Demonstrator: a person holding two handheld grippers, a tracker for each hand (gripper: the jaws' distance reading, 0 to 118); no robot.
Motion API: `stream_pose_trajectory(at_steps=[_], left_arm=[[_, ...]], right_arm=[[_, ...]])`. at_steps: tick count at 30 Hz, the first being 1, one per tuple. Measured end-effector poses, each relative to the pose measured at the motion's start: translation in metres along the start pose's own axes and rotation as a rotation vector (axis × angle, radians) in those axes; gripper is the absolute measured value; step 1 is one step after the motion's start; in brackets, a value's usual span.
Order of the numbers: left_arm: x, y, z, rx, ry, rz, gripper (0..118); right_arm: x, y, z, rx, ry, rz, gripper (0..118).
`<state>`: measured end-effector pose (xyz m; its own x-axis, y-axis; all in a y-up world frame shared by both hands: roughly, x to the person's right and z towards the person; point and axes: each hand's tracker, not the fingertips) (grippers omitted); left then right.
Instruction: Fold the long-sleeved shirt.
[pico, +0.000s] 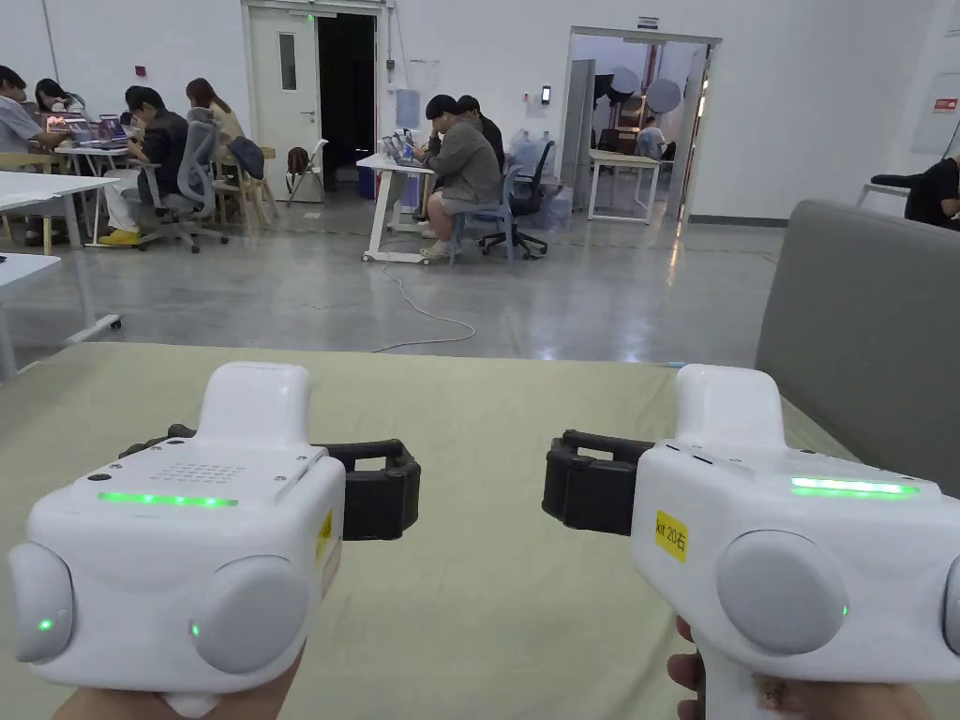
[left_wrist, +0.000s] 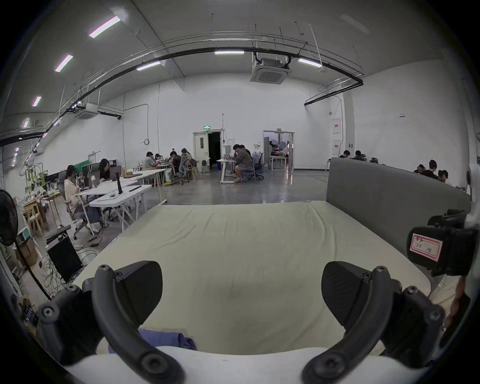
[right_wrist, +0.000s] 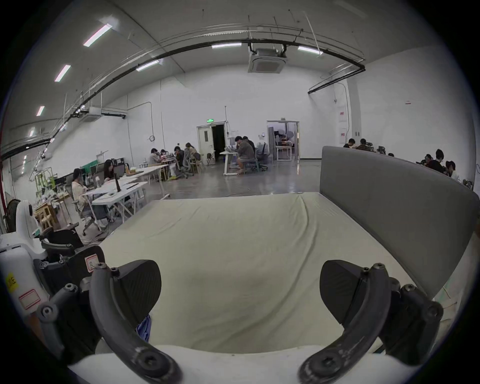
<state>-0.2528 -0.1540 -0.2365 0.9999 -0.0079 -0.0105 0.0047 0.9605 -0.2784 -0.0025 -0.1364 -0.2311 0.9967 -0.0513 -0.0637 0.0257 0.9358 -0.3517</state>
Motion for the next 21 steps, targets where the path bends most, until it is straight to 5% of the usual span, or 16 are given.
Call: stream_pose_trajectory(at_steps=[21], left_arm=[[-0.0082, 0.0023, 0.0034, 0.003, 0.017, 0.020, 118]], right_arm=[[-0.0054, 0.0008, 0.0017, 0.004, 0.000, 0.020, 118]])
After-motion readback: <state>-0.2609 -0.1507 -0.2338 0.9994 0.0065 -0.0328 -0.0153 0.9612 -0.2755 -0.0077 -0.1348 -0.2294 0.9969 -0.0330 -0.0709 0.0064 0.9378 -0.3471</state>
